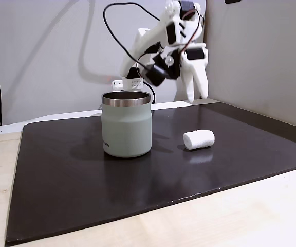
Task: Grasp a gauze and put it in the cup.
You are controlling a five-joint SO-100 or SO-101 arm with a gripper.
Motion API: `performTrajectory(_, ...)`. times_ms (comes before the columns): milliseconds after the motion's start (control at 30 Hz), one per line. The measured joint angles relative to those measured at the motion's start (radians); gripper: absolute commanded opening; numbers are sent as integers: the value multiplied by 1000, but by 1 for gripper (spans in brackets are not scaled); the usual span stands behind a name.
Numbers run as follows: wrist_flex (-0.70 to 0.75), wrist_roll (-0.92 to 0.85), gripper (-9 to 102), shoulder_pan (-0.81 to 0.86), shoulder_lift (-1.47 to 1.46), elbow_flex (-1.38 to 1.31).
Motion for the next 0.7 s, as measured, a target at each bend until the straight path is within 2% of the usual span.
performTrajectory(367,-11,-9,41,6,-253,-232)
performTrajectory(700,-18,-3,38,-14,-434,-328)
